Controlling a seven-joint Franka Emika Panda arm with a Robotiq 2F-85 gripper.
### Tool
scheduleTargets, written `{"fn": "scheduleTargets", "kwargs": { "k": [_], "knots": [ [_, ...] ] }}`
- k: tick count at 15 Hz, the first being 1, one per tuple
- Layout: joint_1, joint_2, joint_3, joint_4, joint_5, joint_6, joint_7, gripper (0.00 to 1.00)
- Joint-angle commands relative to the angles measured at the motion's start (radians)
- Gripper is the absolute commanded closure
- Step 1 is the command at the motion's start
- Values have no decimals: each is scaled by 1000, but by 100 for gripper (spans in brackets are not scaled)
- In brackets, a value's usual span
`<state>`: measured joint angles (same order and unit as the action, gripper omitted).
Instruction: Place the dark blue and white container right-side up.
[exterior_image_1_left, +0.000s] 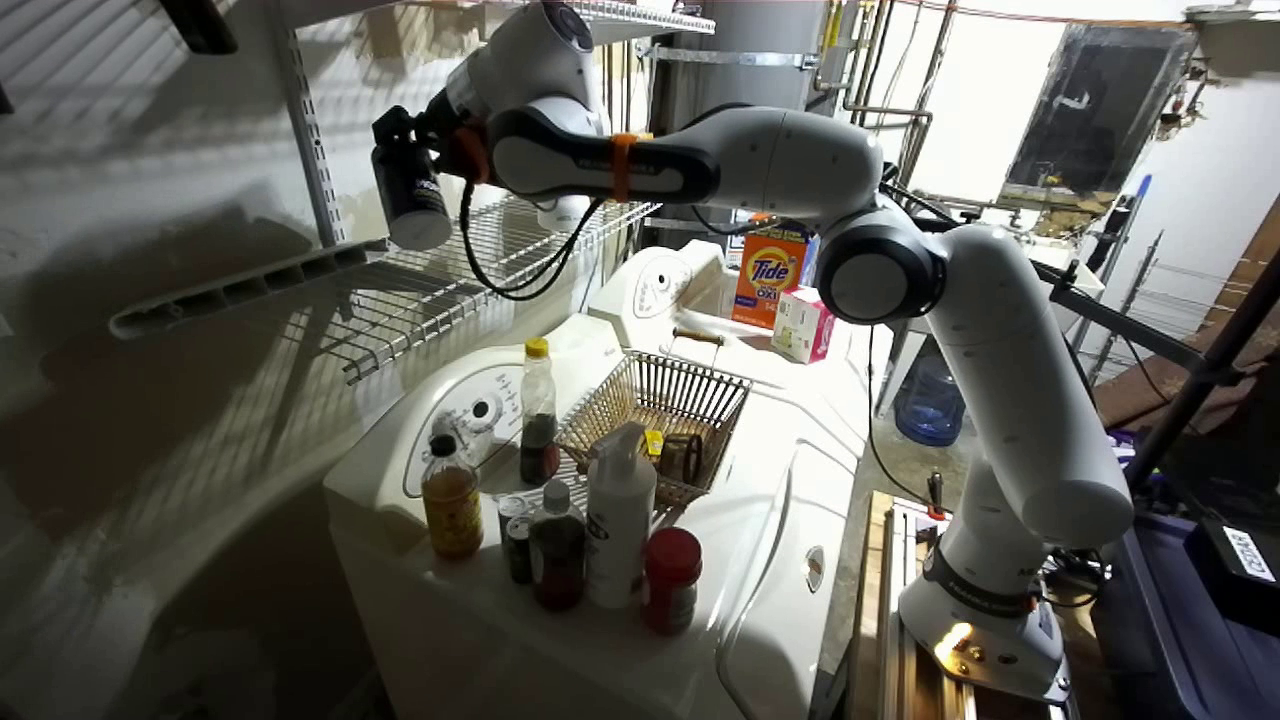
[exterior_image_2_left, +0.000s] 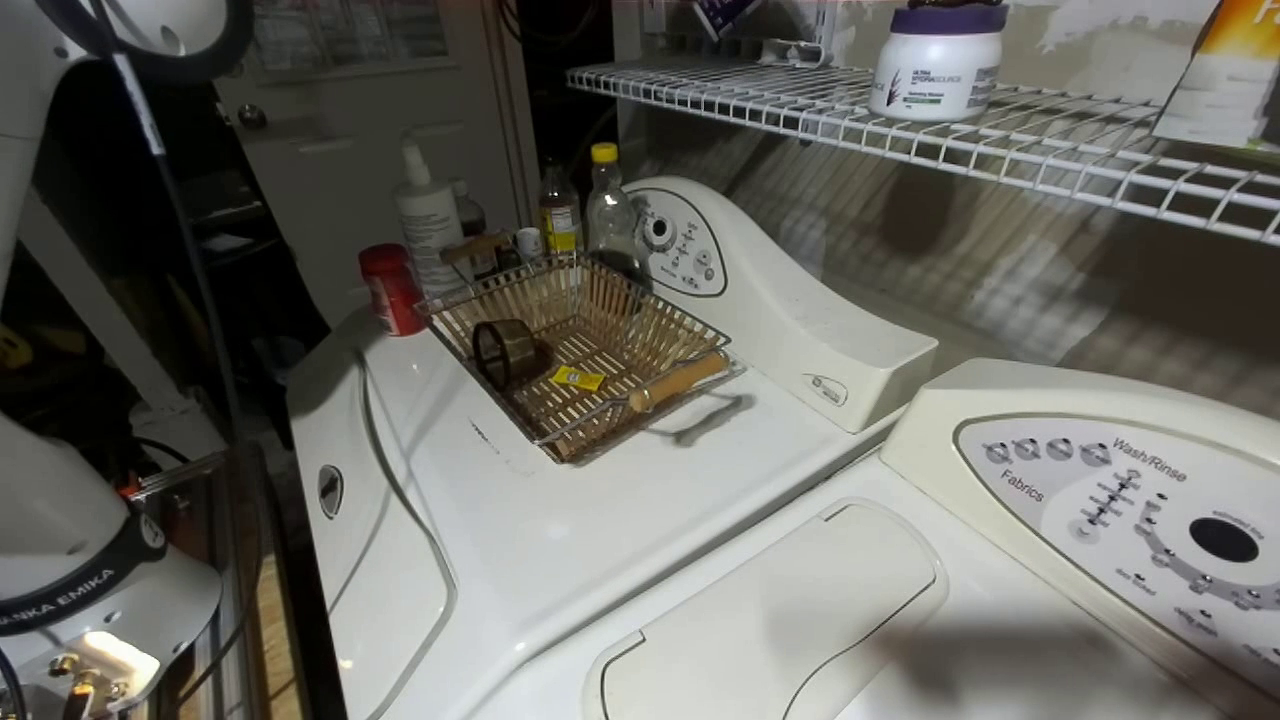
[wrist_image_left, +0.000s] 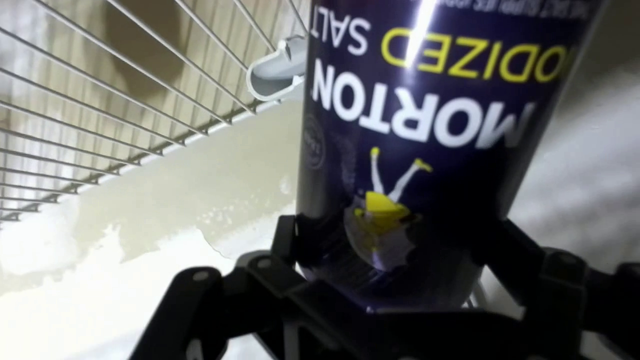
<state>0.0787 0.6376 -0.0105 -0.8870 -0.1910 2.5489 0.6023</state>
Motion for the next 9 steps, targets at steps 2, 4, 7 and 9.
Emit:
{"fn": "scheduleTargets", "kwargs": {
  "k": [2,4,7,9],
  "knots": [
    [-38,-135,62,-209,20,109,-160,33],
    [-55,-182,85,-286,23,141,-222,33],
    [-86,-253,124,-406,36,221,-297,33],
    [-108,-293,147,-485,44,309,-330,33]
  ]
}}
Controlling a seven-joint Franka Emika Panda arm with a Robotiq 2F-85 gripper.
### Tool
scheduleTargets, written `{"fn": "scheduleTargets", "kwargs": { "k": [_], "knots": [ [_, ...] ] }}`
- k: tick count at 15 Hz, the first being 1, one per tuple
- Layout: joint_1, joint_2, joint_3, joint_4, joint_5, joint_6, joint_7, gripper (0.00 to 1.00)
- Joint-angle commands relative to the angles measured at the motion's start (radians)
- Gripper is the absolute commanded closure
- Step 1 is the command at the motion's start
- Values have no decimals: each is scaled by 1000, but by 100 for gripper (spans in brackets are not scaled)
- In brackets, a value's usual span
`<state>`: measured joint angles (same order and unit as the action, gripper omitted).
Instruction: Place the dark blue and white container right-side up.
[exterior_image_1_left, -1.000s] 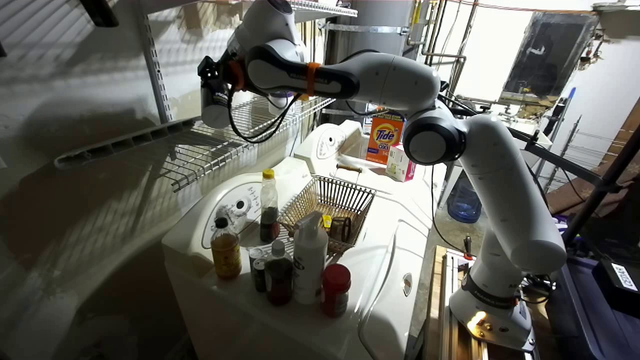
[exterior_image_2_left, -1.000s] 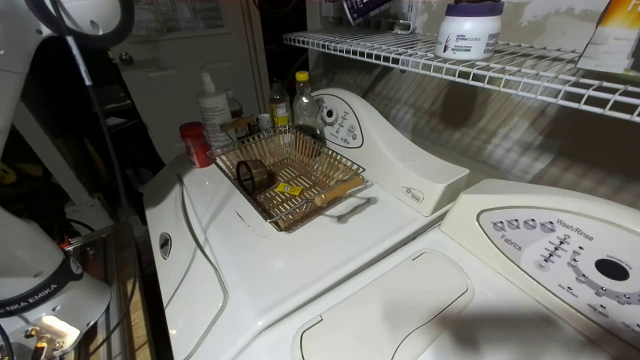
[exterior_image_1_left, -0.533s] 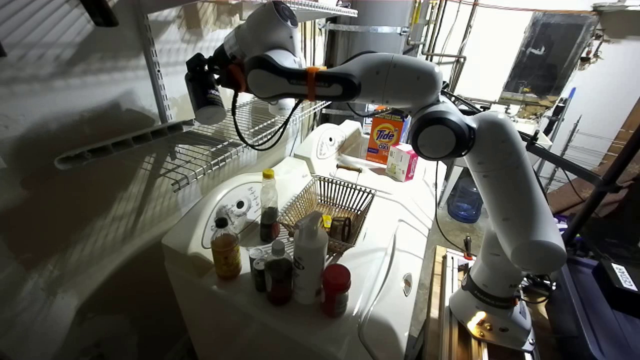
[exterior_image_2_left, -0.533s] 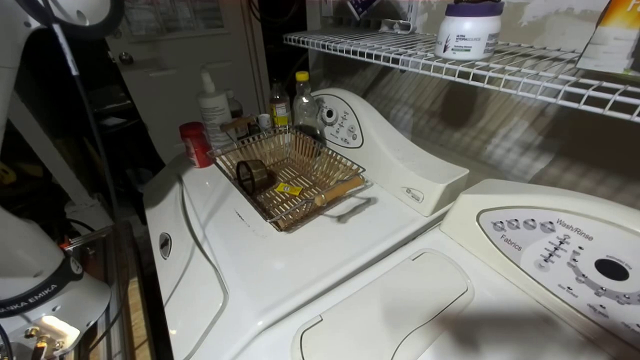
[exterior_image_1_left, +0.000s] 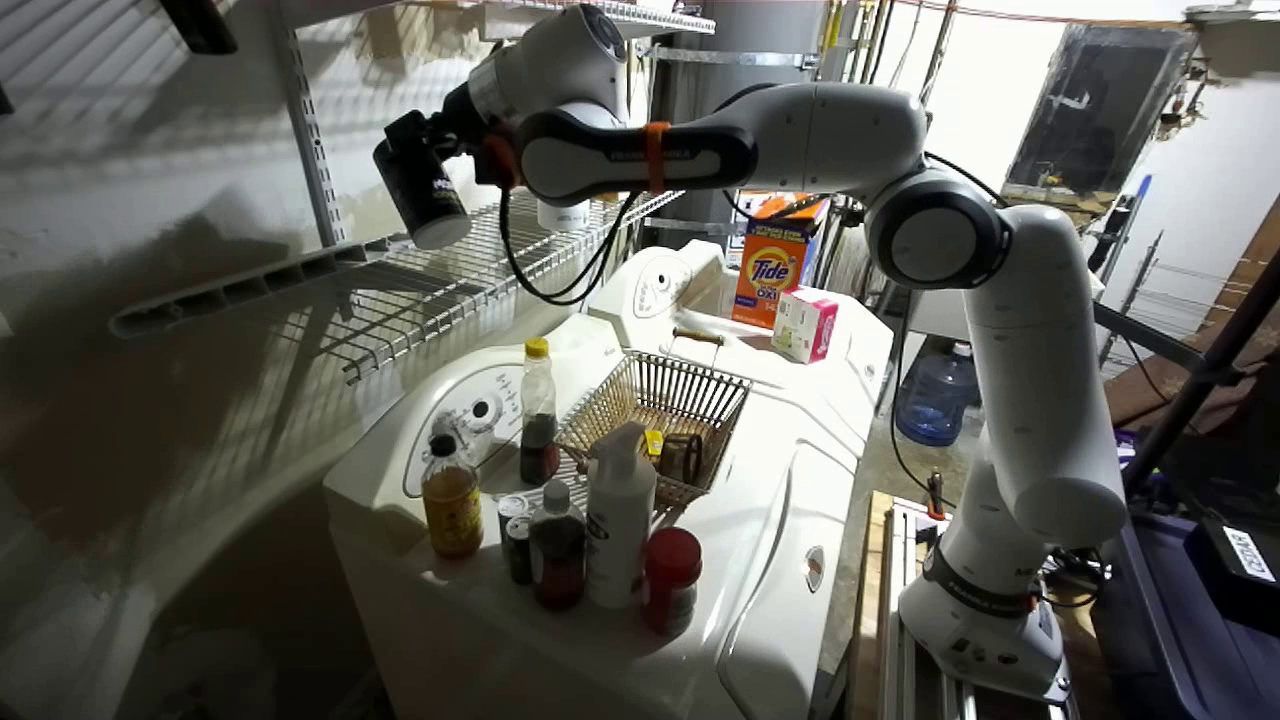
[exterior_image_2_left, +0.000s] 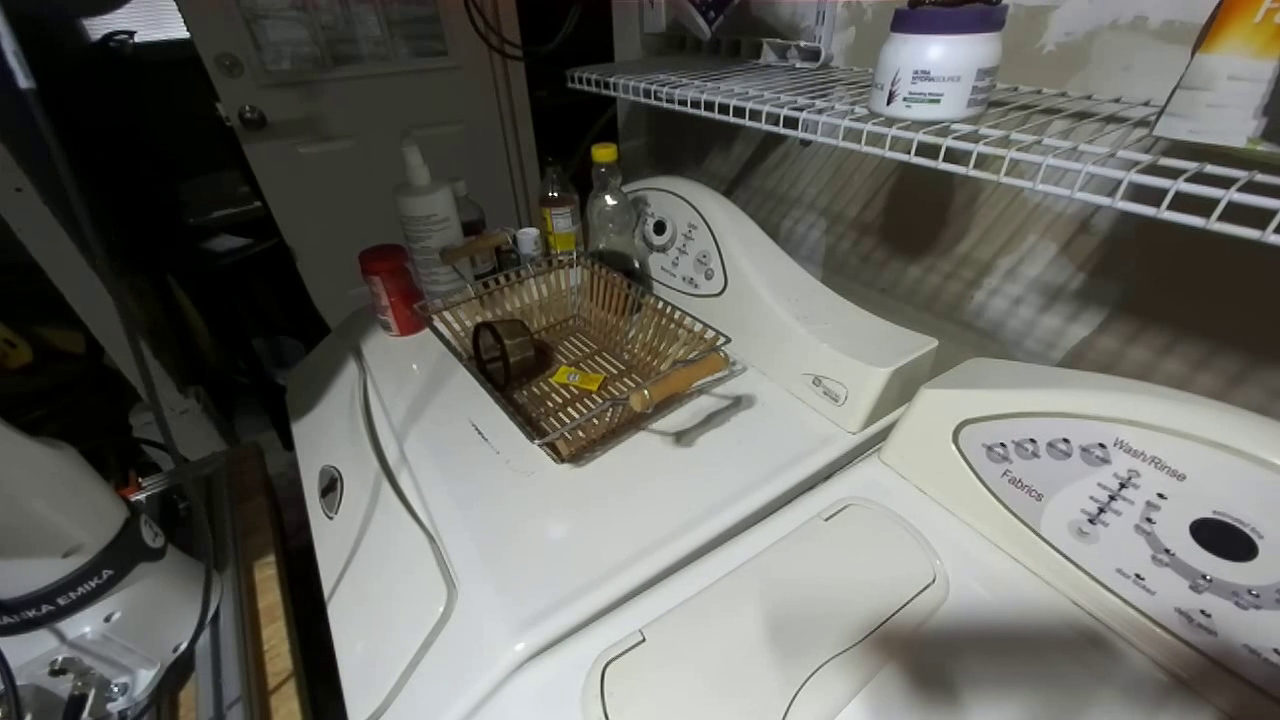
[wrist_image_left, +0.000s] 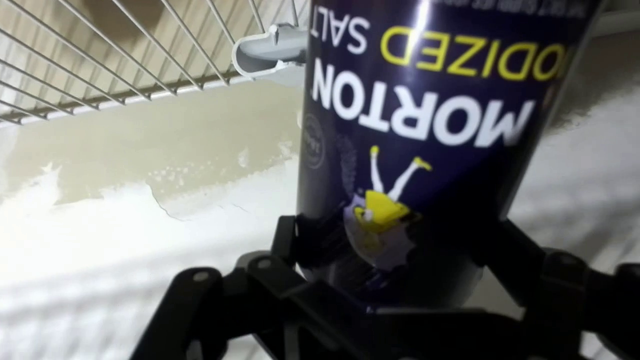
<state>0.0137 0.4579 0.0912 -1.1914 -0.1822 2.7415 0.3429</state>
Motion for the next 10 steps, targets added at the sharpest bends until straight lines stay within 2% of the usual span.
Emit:
{"fn": "scheduleTargets", "kwargs": {
  "k": [1,5,6,7,10],
  "knots": [
    [-55,-132,59,-223,45,168,-76,33],
    [-102,-198,96,-374,59,318,-87,33],
    [-56,-215,42,-402,120,349,-129,33],
    [-117,-229,107,-433,80,378,-104,33],
    [-136,-265,119,-496,84,455,-94,33]
  ]
}}
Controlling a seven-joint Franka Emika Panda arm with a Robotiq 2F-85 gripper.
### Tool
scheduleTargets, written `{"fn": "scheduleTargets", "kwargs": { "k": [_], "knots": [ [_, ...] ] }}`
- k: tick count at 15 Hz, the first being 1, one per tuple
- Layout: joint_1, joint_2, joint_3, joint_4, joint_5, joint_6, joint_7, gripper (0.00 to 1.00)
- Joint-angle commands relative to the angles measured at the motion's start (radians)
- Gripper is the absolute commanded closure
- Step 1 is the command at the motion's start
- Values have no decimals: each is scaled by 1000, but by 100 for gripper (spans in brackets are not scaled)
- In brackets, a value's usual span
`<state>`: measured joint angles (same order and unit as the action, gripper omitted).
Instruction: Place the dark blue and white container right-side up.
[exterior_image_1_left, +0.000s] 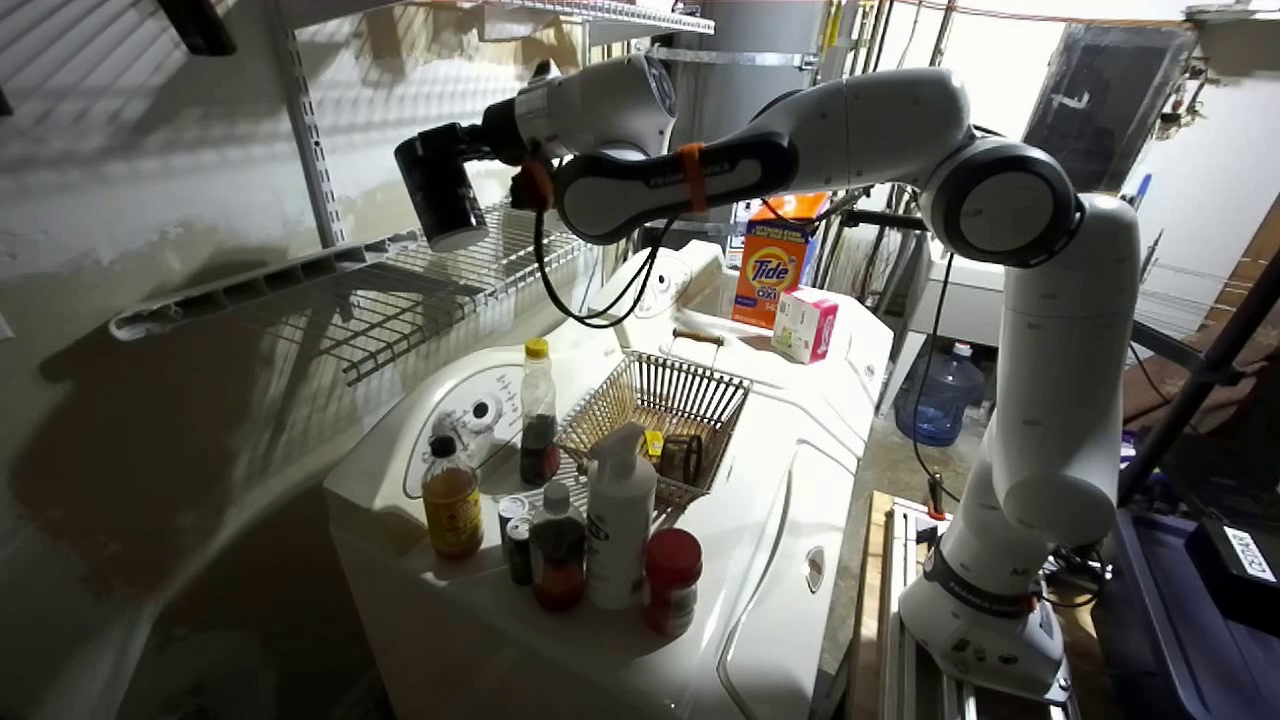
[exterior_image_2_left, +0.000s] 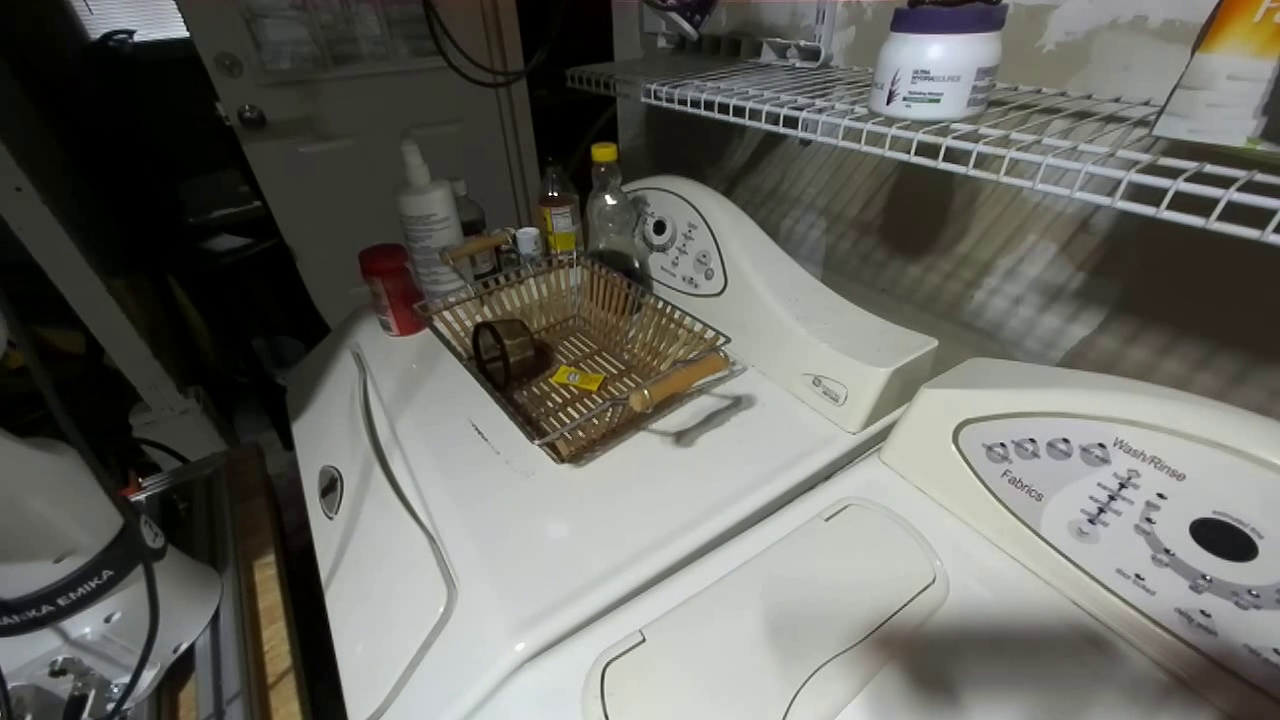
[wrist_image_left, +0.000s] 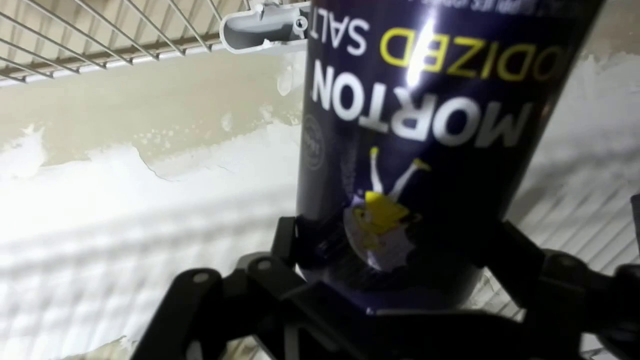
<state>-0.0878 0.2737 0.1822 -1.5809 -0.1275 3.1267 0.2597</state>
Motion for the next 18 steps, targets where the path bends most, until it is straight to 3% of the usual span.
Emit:
{"fn": "scheduleTargets", "kwargs": {
  "k": [1,5,6,7,13,18],
  "knots": [
    [42,-17,-41,-24,75,23,-62,8],
    [34,-51,-38,-71,75,44,-62,8],
    [33,-52,-38,-73,75,44,-62,33],
    [-25,-47,27,-77,-9,63,-56,33],
    [-178,-2,262,-99,-2,136,-369,33],
    [-312,61,407,-87,-54,269,-460,33]
  ]
}}
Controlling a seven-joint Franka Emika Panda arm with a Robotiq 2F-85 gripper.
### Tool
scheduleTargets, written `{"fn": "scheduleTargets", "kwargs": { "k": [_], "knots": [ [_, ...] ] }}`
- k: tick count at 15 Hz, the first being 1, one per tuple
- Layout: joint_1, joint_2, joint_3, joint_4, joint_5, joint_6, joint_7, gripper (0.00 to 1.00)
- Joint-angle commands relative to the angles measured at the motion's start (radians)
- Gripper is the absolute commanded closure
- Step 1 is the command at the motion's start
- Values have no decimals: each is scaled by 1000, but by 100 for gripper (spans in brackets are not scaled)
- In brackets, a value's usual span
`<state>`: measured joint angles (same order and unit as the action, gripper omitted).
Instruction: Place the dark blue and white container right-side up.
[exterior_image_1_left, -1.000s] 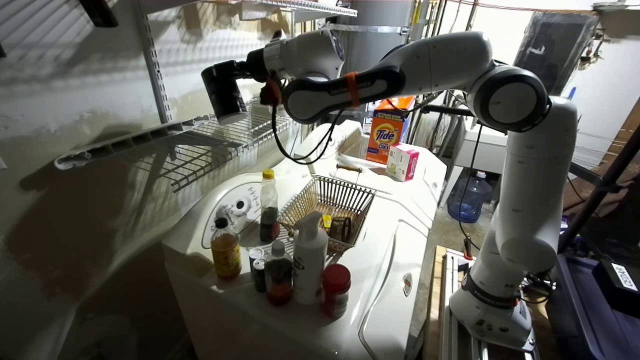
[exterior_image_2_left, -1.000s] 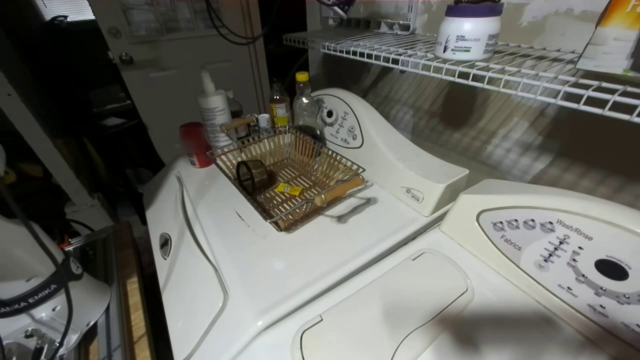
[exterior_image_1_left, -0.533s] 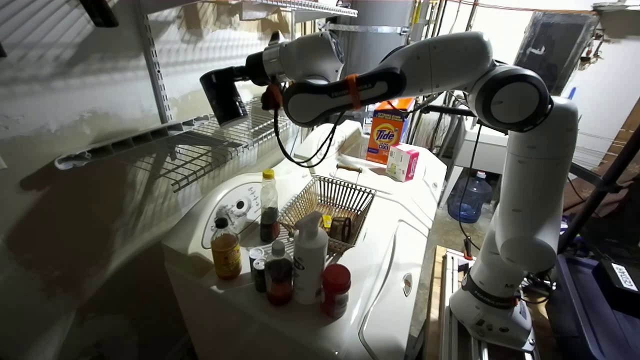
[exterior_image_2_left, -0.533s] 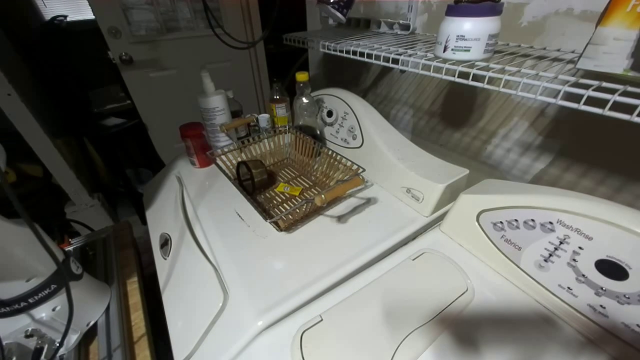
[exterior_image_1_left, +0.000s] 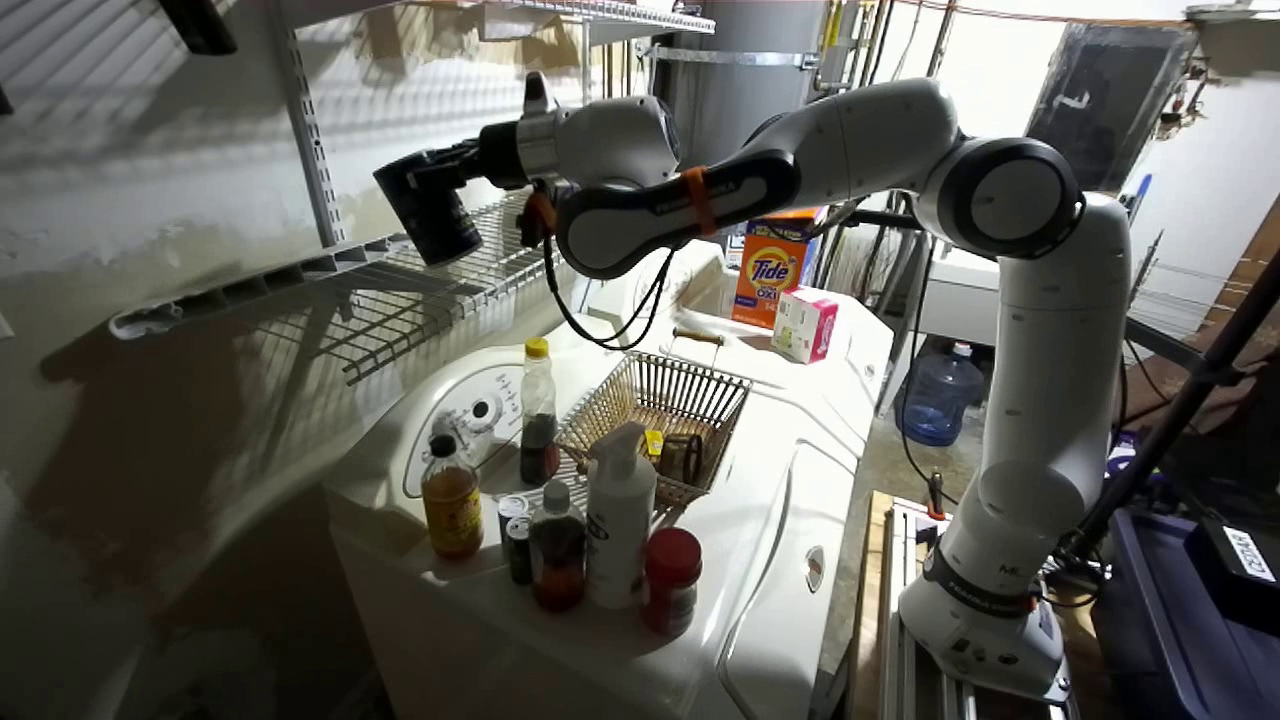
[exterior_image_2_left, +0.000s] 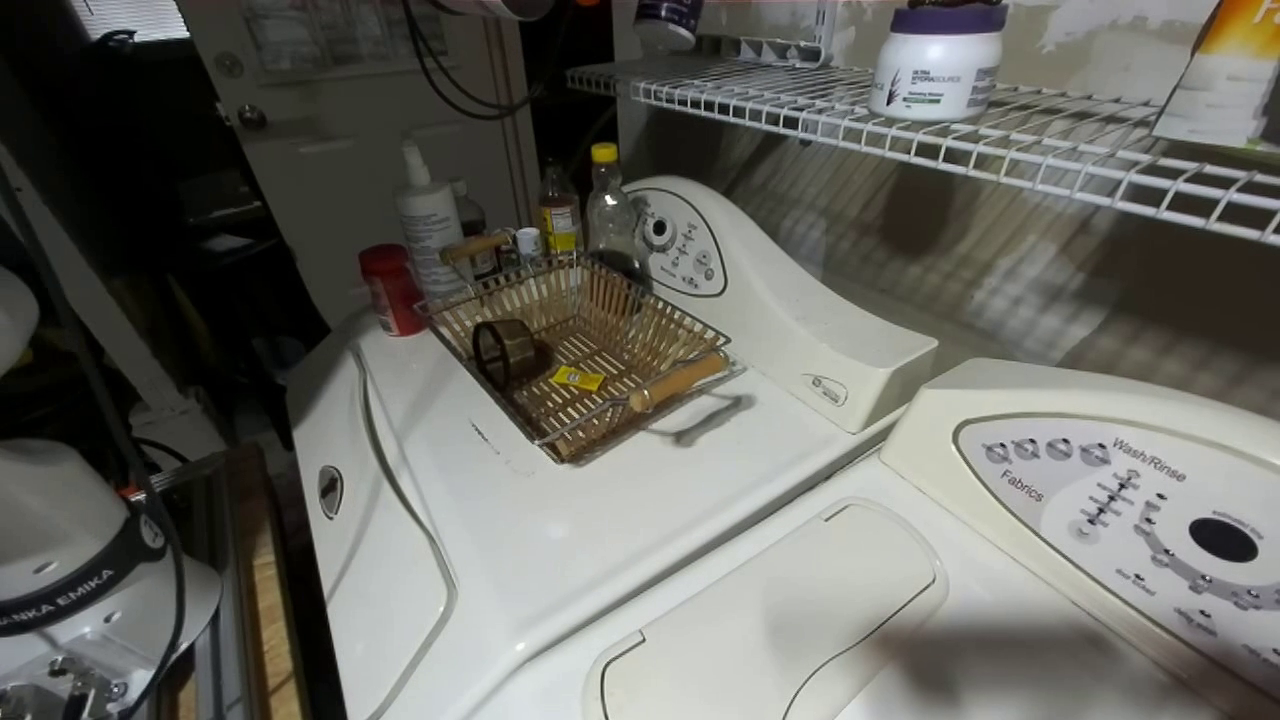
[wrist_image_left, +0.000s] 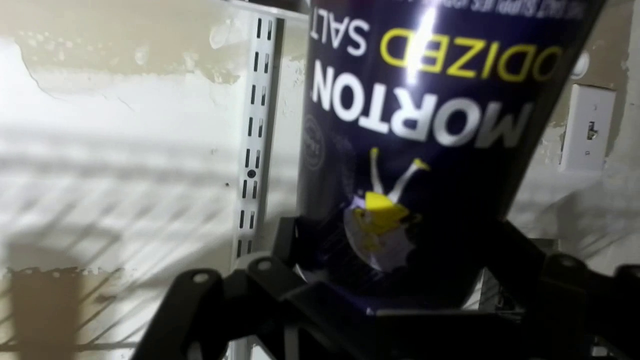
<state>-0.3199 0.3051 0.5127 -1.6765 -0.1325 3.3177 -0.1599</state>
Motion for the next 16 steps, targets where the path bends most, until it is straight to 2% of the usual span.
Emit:
{"fn": "scheduleTargets", "kwargs": {
  "k": [1,9,11,13,16],
  "knots": [
    [-106,39,100,9,-65,90,-44,33],
    [-196,64,113,4,-129,118,-43,33],
    [-171,67,69,9,-108,153,-48,33],
    [-169,78,62,10,-110,162,-47,33],
    [-134,89,11,10,-82,164,-54,33]
  ]
}}
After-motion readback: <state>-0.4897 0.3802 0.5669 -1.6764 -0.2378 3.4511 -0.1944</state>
